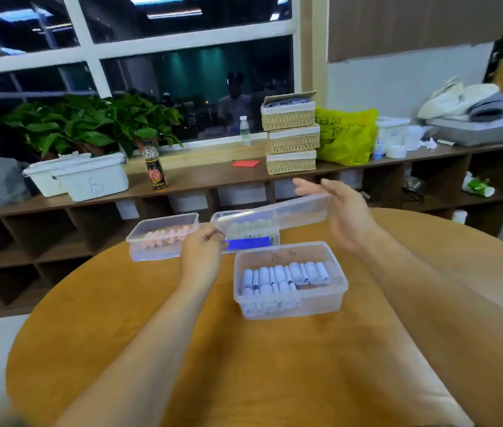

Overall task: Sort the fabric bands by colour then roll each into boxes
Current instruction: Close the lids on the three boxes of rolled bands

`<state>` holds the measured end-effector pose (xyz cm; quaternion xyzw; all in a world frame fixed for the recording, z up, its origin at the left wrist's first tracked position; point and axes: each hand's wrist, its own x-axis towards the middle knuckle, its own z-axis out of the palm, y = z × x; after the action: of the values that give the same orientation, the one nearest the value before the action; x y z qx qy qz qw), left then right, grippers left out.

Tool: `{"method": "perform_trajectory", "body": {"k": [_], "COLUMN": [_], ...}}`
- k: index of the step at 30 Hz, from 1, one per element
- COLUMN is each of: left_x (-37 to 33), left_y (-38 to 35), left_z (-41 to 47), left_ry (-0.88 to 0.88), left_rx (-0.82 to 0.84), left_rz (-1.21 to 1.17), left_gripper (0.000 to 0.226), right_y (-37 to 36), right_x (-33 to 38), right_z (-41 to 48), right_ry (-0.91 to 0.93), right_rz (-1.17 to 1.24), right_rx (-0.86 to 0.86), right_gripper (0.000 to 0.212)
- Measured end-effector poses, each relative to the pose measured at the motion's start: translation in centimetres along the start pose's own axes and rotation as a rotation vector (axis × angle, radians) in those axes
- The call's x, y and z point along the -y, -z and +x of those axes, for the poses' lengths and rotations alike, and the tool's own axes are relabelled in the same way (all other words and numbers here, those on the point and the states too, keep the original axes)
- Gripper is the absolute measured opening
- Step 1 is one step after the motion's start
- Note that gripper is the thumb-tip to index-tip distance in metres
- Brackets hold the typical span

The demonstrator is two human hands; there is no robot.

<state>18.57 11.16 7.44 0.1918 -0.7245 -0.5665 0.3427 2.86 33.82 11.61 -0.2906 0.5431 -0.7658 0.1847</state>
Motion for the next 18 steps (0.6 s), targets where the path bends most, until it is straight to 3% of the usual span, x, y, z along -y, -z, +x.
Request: {"method": "perform_trajectory", "body": {"k": [3, 6, 11, 18], "left_x": [0.5, 0.7, 2.4, 2.9], "left_y": [-1.0, -1.3, -1.4, -2.3], "left_z": [0.8, 0.9, -1.4, -3.1], "left_ry": [0.156, 0.158, 0.160, 0.154], "left_rx": [-0.044, -0.035, 0.020, 0.014], "left_rz": [-0.324, -0.436, -0.235, -0.100], "left_gripper": [0.030, 0.027, 0.020, 0.017], "right_y": [1.1, 2.5, 3.7, 4.2], "right_x": [-2.1, -3.7, -5.3, -5.9], "right_z": [-0.1, -0.8, -2.8, -3.0], "right_ry": [0.022, -0.046, -0.046, -0.014], "right_rz": [-0.114, -0.122, -0.235, -0.255], "right_rx": [0.055, 0.108, 0.156, 0.081], "right_gripper": [0.043, 0.065, 0.069, 0.045]}}
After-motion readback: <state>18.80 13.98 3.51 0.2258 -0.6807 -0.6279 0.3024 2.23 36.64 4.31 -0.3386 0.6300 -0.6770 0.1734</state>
